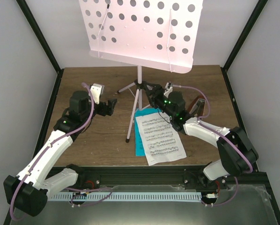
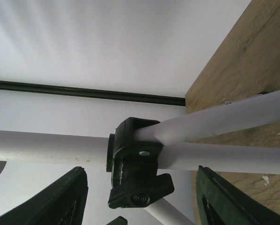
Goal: Pack up the instrument practice props
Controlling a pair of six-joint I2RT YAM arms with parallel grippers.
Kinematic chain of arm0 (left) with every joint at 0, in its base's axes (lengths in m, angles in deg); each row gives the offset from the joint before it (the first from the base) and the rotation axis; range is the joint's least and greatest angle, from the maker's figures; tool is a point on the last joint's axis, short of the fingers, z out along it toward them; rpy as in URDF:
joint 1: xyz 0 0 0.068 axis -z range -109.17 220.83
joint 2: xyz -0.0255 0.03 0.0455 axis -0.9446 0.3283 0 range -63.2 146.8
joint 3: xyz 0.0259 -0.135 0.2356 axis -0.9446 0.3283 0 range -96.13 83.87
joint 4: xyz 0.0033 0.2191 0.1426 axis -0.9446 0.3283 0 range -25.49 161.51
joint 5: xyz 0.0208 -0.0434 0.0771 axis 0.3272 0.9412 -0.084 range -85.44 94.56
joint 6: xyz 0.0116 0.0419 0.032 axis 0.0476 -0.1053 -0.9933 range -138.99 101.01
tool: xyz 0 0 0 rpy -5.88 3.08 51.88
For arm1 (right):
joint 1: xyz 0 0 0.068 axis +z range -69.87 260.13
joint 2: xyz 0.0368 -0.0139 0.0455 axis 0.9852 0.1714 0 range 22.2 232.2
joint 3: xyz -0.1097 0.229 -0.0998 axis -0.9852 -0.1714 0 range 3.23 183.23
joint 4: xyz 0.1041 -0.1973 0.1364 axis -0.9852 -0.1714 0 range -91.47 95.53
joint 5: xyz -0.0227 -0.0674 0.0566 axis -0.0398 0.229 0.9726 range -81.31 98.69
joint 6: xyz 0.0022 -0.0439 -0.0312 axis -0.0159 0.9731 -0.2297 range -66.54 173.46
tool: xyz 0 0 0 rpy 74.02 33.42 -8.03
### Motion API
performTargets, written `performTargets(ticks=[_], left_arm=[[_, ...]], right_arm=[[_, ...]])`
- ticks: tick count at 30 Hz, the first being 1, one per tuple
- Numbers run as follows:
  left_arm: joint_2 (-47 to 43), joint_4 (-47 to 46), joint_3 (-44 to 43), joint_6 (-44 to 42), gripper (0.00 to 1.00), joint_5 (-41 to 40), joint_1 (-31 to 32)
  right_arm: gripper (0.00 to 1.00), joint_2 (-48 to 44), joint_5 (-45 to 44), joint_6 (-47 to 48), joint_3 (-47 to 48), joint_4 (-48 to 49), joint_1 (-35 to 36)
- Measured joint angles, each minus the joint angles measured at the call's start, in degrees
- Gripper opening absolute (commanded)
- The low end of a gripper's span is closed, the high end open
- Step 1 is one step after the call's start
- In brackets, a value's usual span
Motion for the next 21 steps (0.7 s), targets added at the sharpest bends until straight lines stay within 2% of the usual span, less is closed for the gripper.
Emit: performTargets(ticks=[15, 21], left_arm=[[0.0, 0.0, 0.0, 0.0, 0.95, 0.0, 0.3], [0.0, 0.0, 0.0, -0.2, 0.94, 0.0, 0.3]], right_arm=[[0.46, 0.3, 1.4, -3.1, 0.3, -1.1, 0.0], [0.35, 1.4, 2.9, -4.0, 0.7, 0.3, 0.0]])
